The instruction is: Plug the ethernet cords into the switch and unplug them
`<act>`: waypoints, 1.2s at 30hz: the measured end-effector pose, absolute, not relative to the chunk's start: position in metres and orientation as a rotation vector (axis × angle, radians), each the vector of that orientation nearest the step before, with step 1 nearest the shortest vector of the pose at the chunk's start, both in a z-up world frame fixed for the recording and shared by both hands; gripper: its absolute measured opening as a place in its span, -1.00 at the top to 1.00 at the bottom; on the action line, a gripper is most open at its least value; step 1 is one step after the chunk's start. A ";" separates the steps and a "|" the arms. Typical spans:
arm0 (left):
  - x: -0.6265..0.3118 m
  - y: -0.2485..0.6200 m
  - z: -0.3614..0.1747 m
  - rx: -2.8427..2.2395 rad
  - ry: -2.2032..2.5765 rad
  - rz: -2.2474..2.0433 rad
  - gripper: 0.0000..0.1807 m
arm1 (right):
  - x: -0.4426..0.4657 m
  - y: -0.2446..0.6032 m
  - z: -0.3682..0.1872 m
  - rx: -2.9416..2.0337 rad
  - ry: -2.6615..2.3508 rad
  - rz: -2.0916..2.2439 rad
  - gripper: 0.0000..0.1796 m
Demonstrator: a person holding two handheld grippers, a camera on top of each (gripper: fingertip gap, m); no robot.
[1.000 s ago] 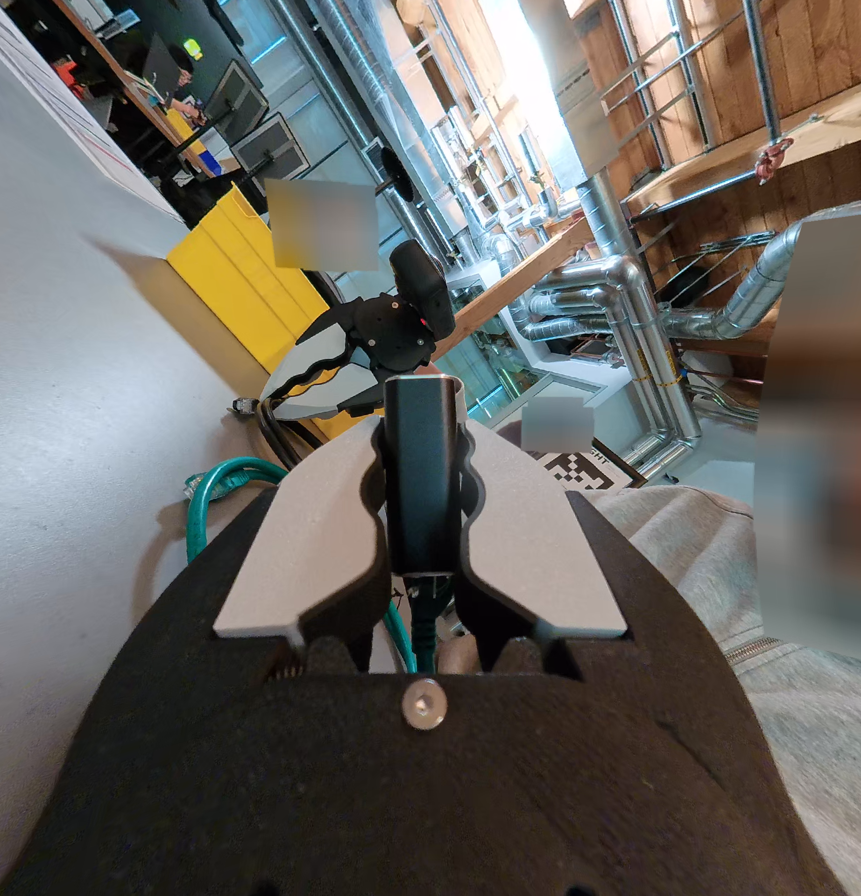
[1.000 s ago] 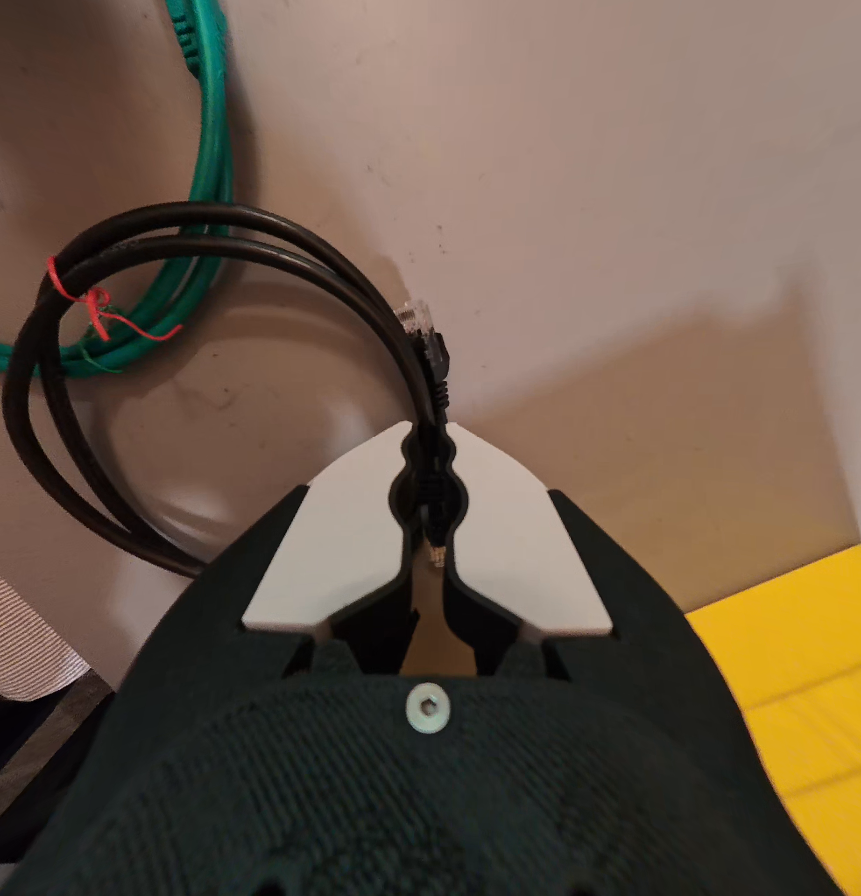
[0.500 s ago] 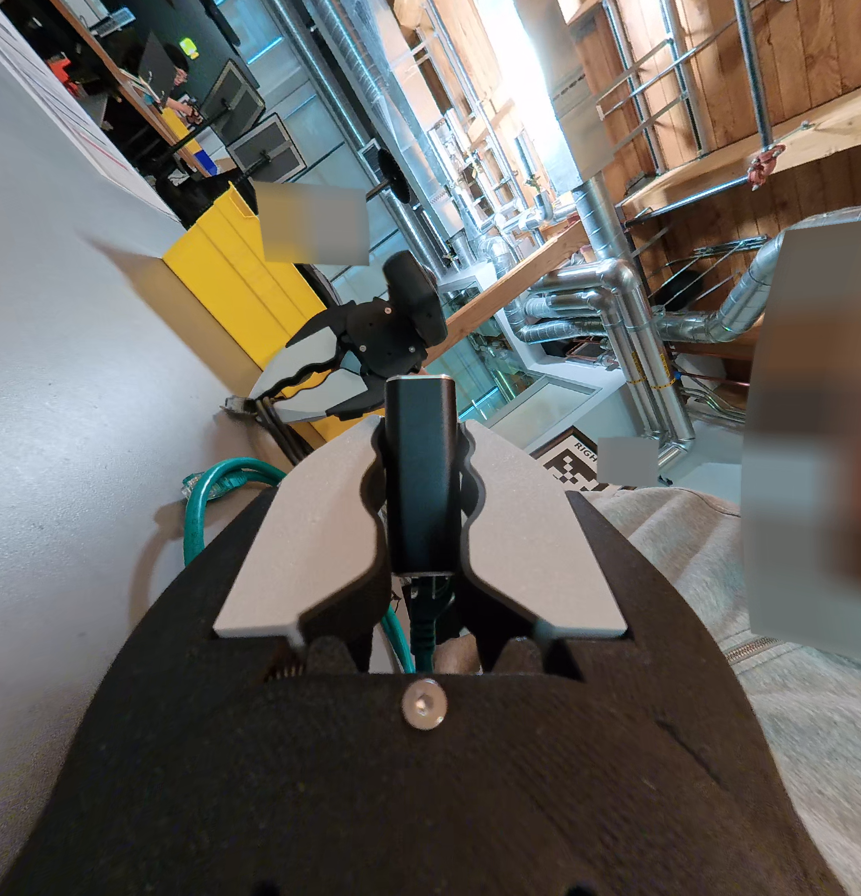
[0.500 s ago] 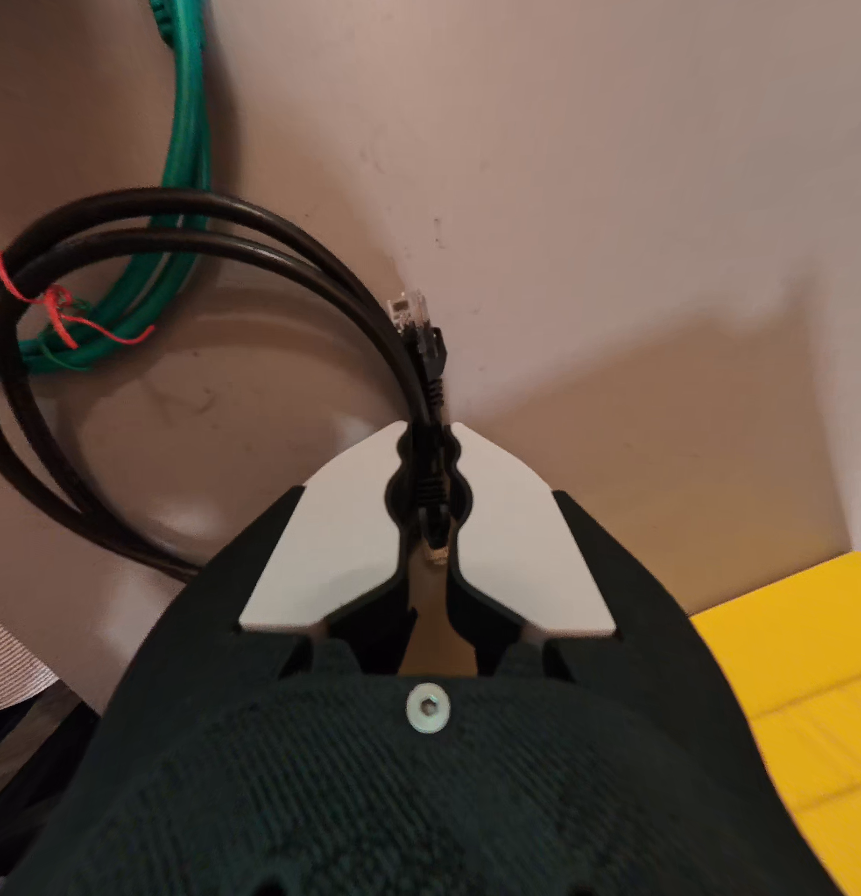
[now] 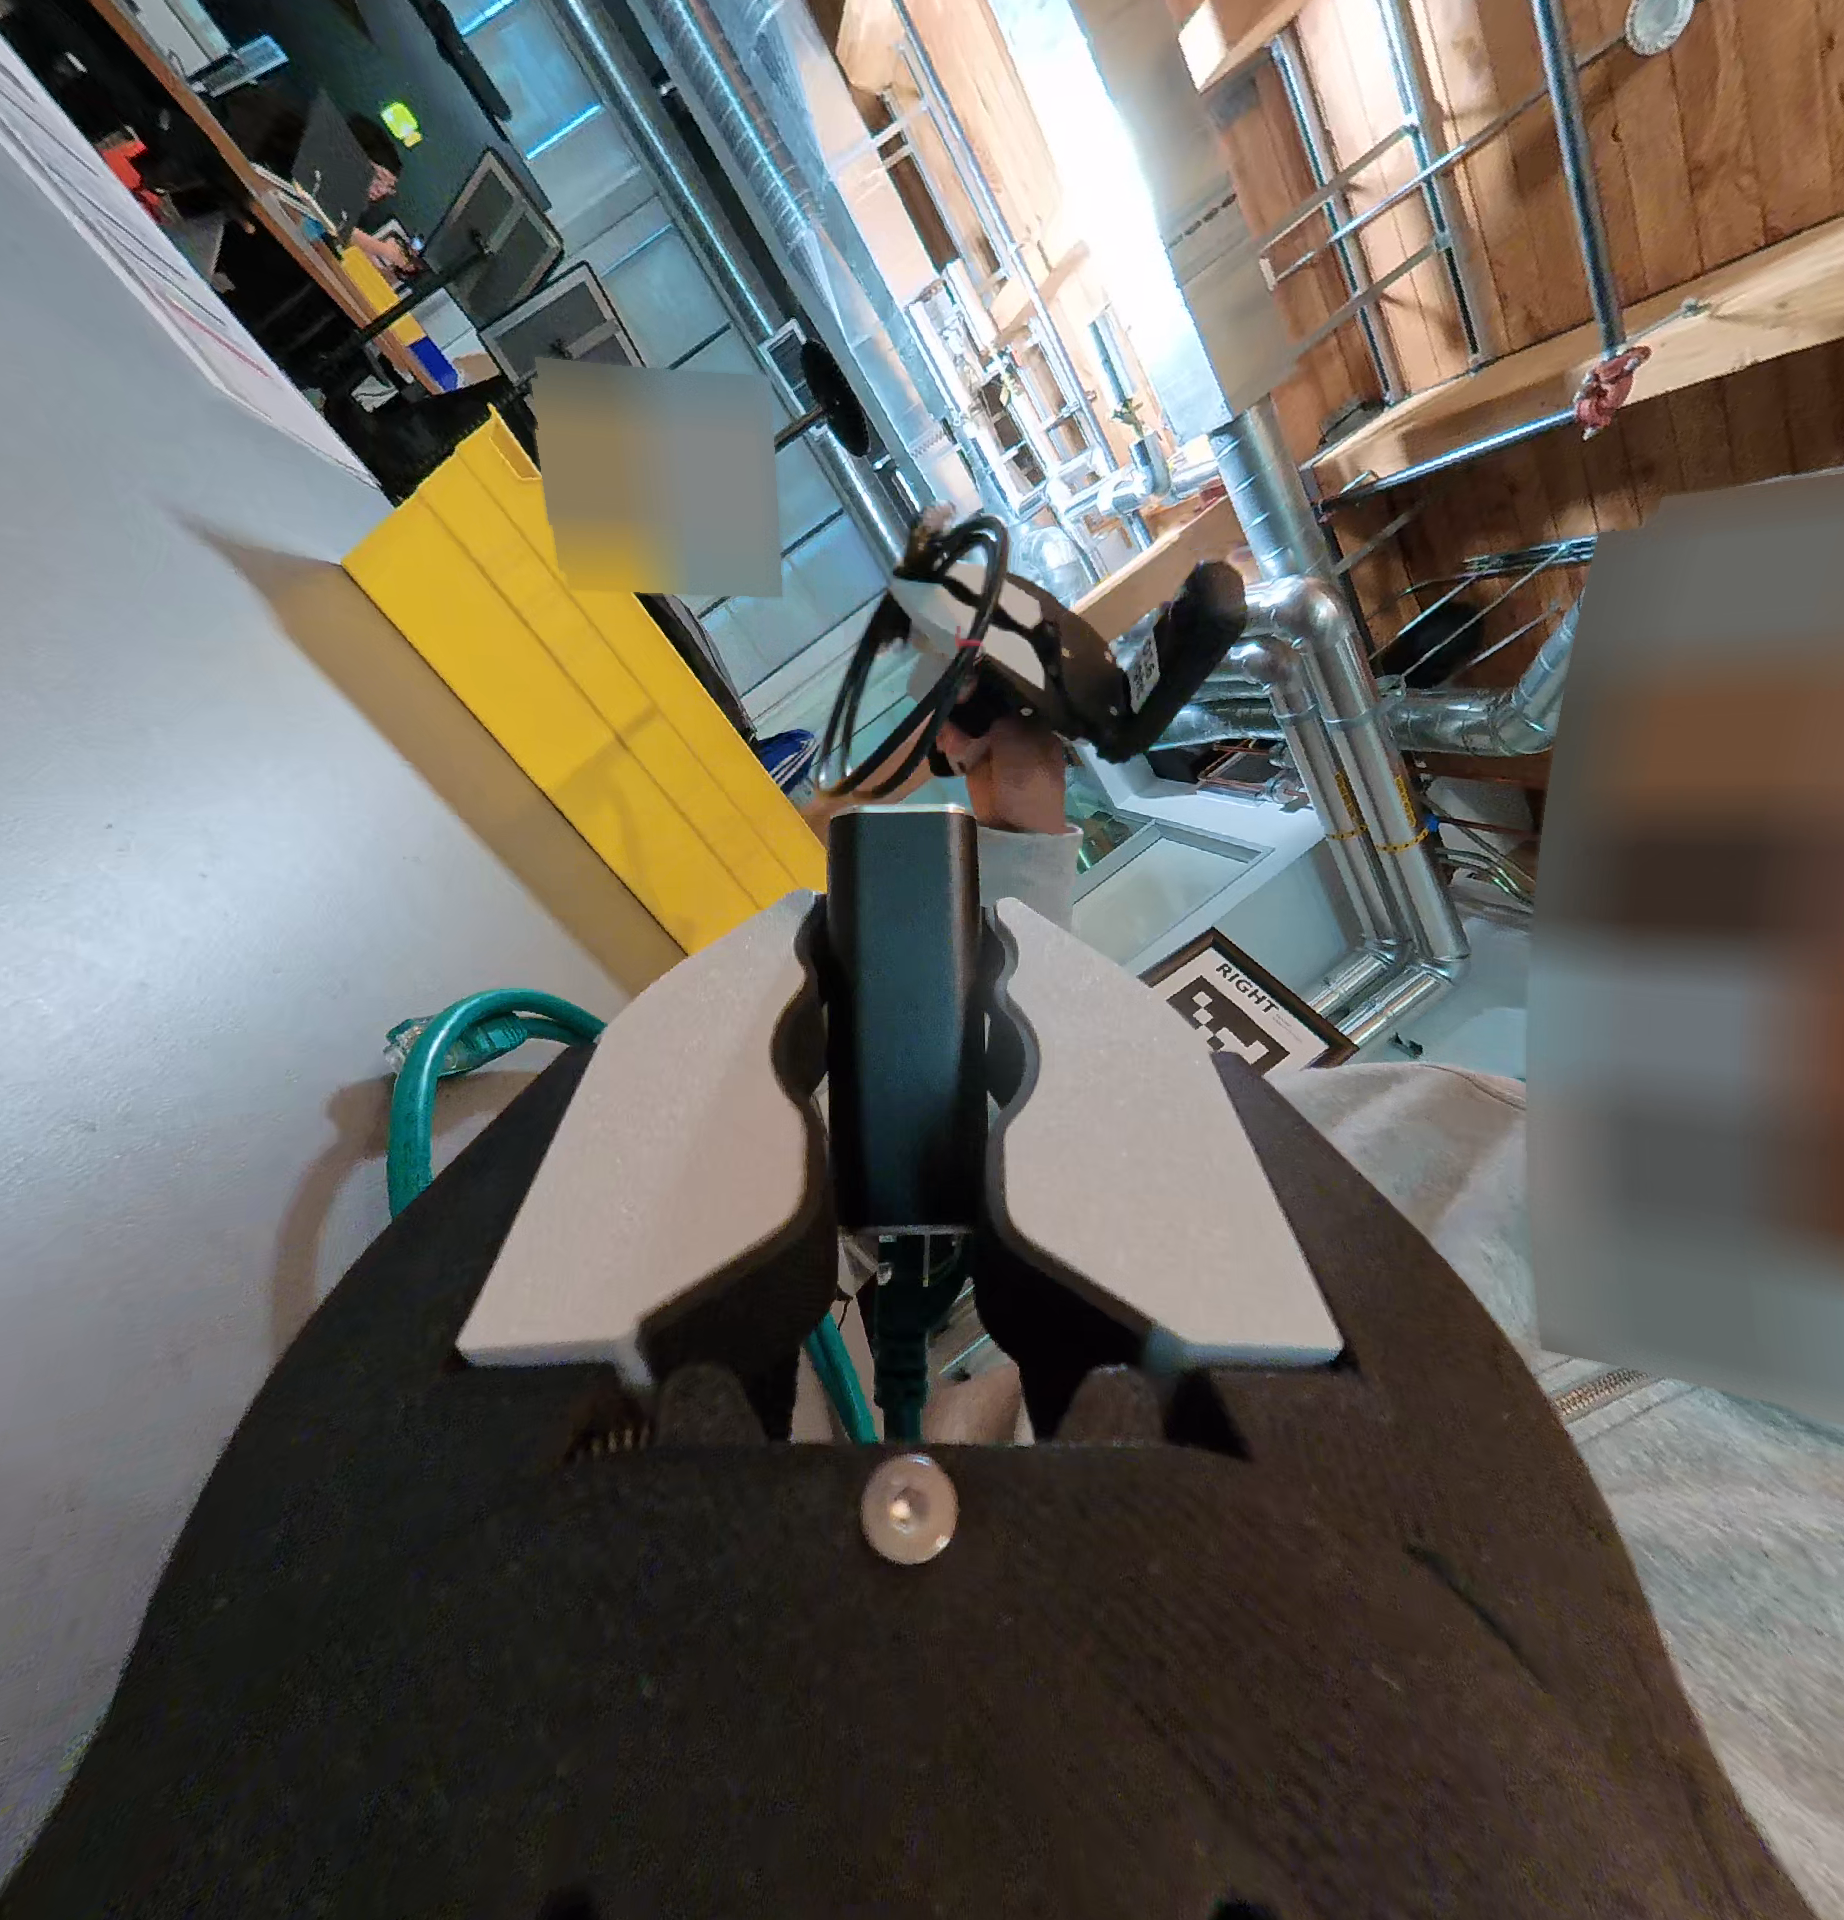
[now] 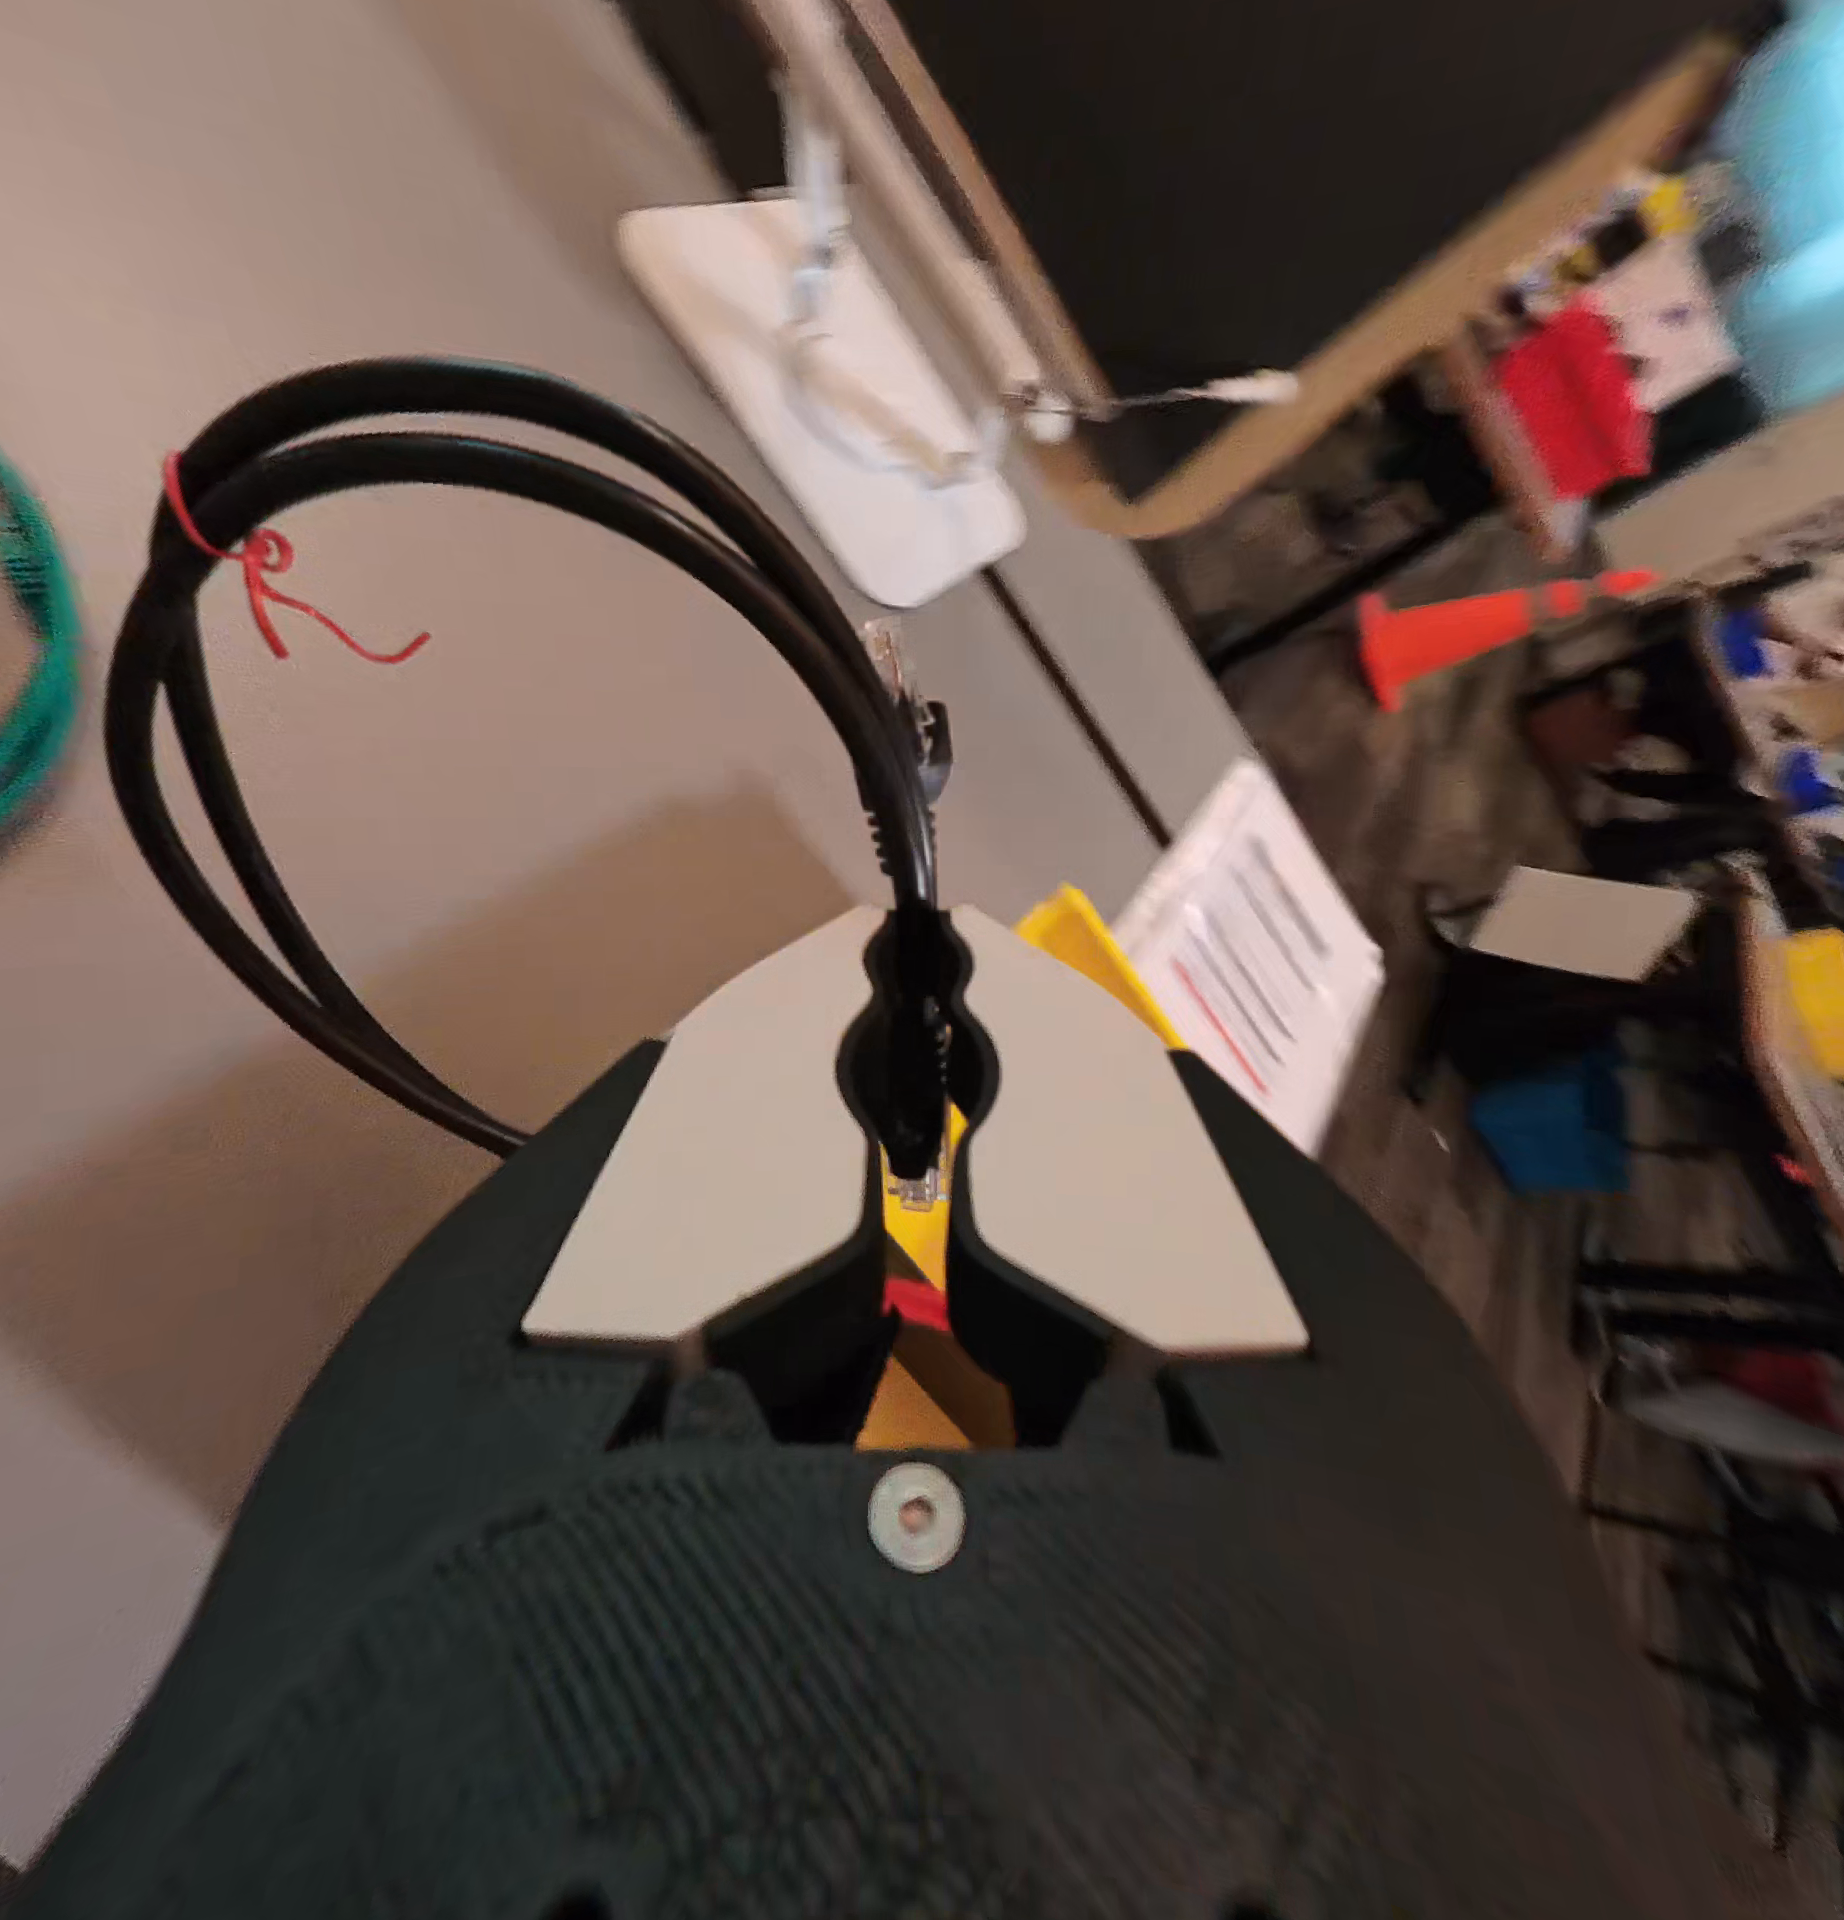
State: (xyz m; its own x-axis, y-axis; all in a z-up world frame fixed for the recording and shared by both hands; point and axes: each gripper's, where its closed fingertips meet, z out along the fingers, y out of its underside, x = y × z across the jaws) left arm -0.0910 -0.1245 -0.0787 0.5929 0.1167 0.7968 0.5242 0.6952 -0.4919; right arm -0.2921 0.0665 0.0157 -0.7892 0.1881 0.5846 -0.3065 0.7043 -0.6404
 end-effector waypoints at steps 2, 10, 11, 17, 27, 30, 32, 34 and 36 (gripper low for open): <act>-0.091 -0.125 -0.078 -0.782 -0.923 -0.272 0.72 | -0.306 0.111 0.034 -0.049 -2.203 1.007 0.93; -0.092 -0.127 -0.079 -0.775 -0.930 -0.268 0.72 | -0.365 0.236 0.001 -0.478 -2.233 0.825 0.93; -0.092 -0.126 -0.079 -0.777 -0.932 -0.265 0.72 | -0.367 0.240 -0.011 -0.482 -2.282 0.797 0.93; -0.092 -0.126 -0.079 -0.784 -0.932 -0.264 0.72 | -0.364 0.247 -0.065 -0.435 -2.475 0.553 0.85; -0.092 -0.125 -0.079 -0.789 -0.927 -0.270 0.72 | -0.369 0.232 -0.028 -0.450 -2.295 0.662 0.57; -0.092 -0.124 -0.079 -0.791 -0.929 -0.268 0.72 | -0.350 0.195 0.015 -0.384 -2.172 0.926 0.59; -0.092 -0.124 -0.079 -0.794 -0.930 -0.266 0.72 | -0.320 0.150 0.038 -0.295 -2.145 1.197 0.62; -0.092 -0.124 -0.080 -0.796 -0.931 -0.264 0.72 | -0.276 0.097 0.048 -0.162 -2.172 1.490 0.64; -0.092 -0.124 -0.080 -0.799 -0.932 -0.261 0.72 | -0.227 0.047 0.041 -0.042 -2.250 1.732 0.65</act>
